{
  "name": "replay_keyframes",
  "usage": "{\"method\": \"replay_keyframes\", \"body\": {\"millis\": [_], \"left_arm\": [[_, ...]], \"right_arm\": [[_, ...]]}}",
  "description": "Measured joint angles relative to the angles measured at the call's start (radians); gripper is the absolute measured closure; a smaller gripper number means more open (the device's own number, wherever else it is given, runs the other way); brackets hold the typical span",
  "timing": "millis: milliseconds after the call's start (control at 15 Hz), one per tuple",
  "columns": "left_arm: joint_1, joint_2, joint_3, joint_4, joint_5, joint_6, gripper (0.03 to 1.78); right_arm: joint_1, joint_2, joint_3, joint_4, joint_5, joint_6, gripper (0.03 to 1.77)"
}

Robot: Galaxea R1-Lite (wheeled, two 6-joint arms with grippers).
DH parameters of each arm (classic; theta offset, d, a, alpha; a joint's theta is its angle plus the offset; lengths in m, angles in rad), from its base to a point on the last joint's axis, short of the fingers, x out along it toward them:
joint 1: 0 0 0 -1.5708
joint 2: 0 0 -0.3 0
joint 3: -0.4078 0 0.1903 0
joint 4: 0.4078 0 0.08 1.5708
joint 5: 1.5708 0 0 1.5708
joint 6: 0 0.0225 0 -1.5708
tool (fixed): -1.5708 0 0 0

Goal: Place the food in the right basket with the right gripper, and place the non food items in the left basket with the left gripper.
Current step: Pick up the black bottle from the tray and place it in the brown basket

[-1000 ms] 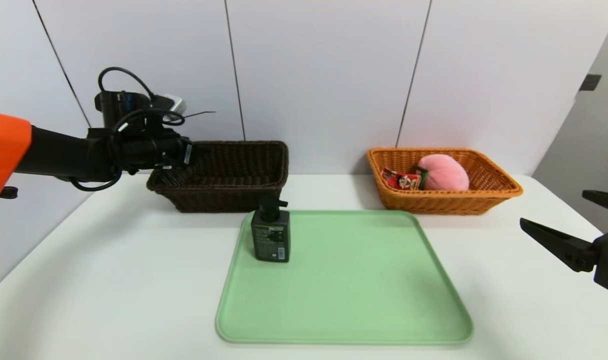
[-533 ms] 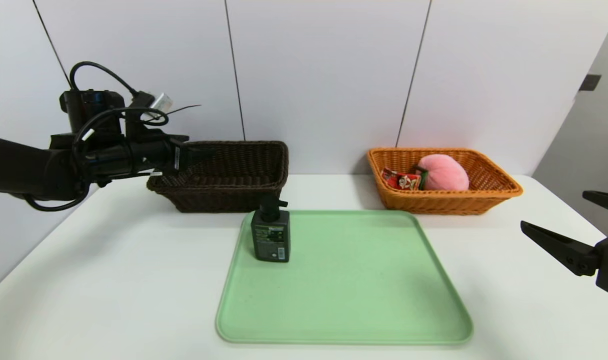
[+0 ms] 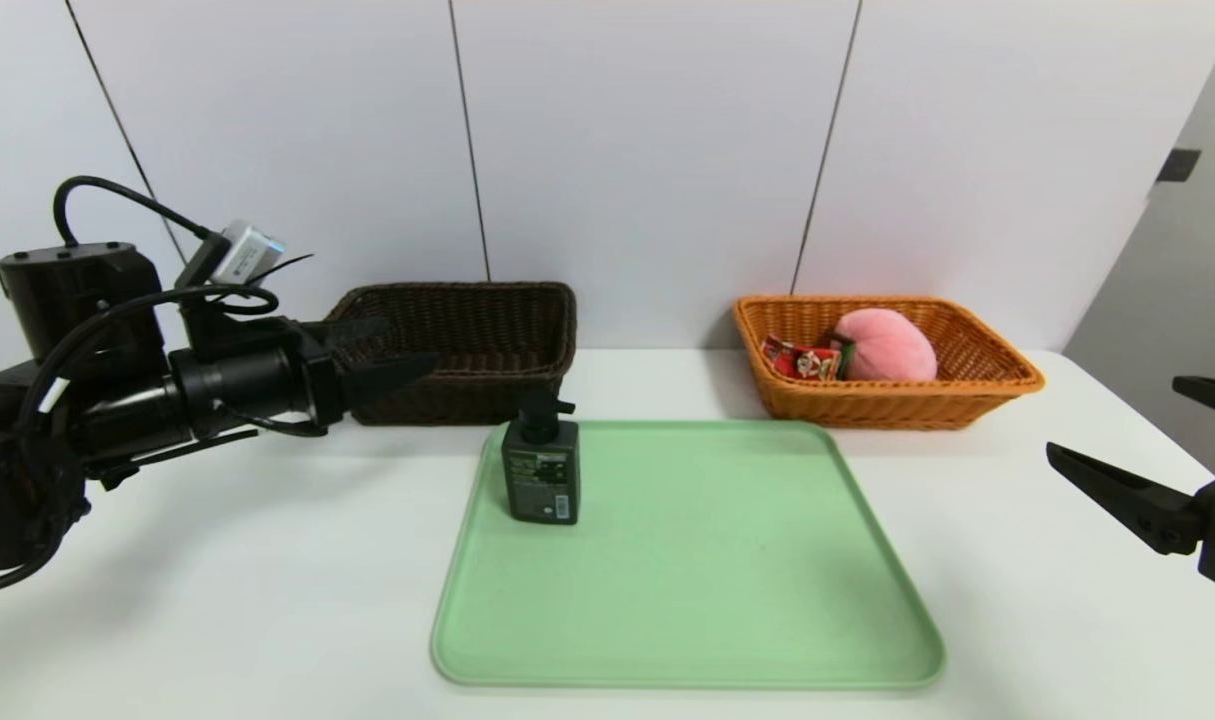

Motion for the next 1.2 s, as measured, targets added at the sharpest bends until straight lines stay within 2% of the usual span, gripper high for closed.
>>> {"method": "replay_keyframes", "body": {"millis": [133, 333, 467, 533, 733, 933, 1200], "left_arm": [[-0.002, -0.039, 0.063, 0.0, -0.096, -0.009, 0.17], [-0.003, -0.056, 0.109, 0.003, -0.2, -0.023, 0.15], [-0.003, -0.044, 0.123, -0.003, -0.298, -0.007, 0.14], [-0.004, -0.03, 0.125, -0.004, -0.326, 0.016, 0.14], [-0.008, 0.031, 0.125, -0.004, -0.369, 0.115, 0.14], [-0.013, 0.089, 0.123, -0.017, -0.374, 0.127, 0.13], [-0.024, 0.195, 0.114, -0.148, -0.365, 0.127, 0.12]], "right_arm": [[-0.001, -0.001, 0.002, 0.0, -0.001, 0.0, 0.09], [-0.002, -0.001, 0.007, 0.002, -0.001, 0.0, 0.09], [-0.002, -0.001, 0.011, 0.003, 0.0, 0.0, 0.09], [-0.002, -0.001, 0.011, 0.003, 0.0, 0.0, 0.09], [-0.002, 0.0, 0.011, 0.002, 0.0, -0.004, 0.09], [-0.002, 0.0, 0.011, 0.002, -0.001, -0.011, 0.09], [-0.002, 0.003, 0.007, 0.002, 0.0, -0.014, 0.09]]}}
